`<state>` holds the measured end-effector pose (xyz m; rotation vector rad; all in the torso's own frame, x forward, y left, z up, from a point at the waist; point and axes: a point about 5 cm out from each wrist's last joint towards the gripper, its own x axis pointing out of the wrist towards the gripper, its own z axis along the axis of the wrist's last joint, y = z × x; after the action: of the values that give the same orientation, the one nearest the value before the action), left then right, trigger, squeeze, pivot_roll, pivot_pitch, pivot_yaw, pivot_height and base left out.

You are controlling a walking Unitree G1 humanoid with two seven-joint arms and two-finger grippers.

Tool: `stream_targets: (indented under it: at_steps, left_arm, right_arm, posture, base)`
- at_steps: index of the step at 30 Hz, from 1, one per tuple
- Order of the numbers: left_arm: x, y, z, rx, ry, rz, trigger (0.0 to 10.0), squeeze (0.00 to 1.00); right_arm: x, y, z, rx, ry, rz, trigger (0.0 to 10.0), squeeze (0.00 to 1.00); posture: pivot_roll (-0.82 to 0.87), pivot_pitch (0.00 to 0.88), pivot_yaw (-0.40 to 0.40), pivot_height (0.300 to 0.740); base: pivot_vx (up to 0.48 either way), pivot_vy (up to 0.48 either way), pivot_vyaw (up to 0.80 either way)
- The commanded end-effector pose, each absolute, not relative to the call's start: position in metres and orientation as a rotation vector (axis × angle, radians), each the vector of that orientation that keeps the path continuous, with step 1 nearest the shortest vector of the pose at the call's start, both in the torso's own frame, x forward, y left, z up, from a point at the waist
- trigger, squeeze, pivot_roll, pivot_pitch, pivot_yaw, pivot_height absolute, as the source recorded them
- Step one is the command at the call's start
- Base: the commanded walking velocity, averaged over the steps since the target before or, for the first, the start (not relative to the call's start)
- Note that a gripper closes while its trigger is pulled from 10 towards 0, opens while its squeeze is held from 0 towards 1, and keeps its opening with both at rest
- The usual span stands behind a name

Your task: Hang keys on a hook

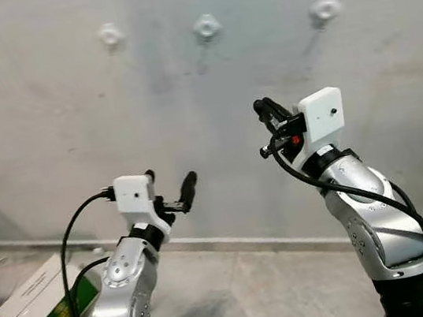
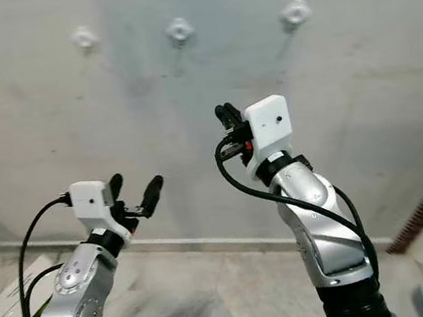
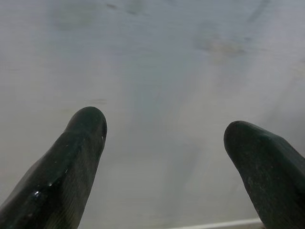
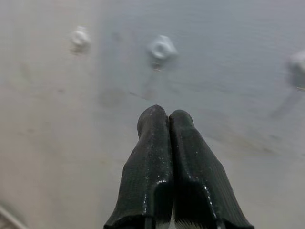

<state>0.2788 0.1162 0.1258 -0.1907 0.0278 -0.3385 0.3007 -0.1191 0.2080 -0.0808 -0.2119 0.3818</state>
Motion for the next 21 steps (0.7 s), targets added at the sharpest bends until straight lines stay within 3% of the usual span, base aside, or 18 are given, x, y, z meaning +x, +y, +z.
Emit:
stream_targets:
  at_steps: [1,5,9,21]
  left_arm:
    - [0.2801,0.119,0.1279,-0.179,0.021,-0.33,10.0,0.0]
    - [0.2807,0.1172,0.1286,-0.181,0.016,-0.332,10.0,0.0]
    - [0.2797,0.1158,0.1286,-0.189,0.01,-0.347,10.0,0.0]
    - [0.2775,0.1156,0.1278,-0.193,0.008,-0.359,10.0,0.0]
  right_arm:
    - [0.2999,-0.1173,0.2119,-0.086,-0.223,0.39,10.0,0.0]
    - [0.2998,-0.118,0.2126,-0.095,-0.227,0.392,10.0,0.0]
    - [0.2993,-0.1161,0.2141,-0.11,-0.24,0.404,10.0,0.0]
    - [0.3003,-0.1137,0.2155,-0.121,-0.249,0.41,10.0,0.0]
  posture:
    - [-0.07,0.013,0.057,0.74]
    - [-0.08,0.01,0.053,0.74]
    - [-0.08,0.008,0.051,0.74]
    - [-0.08,0.007,0.046,0.74]
  base:
    - [0.0,0.0,-0.79]
    - [0.0,0.0,-0.74]
    - [0.0,0.0,0.0]
    - [0.333,0.0,0.0]
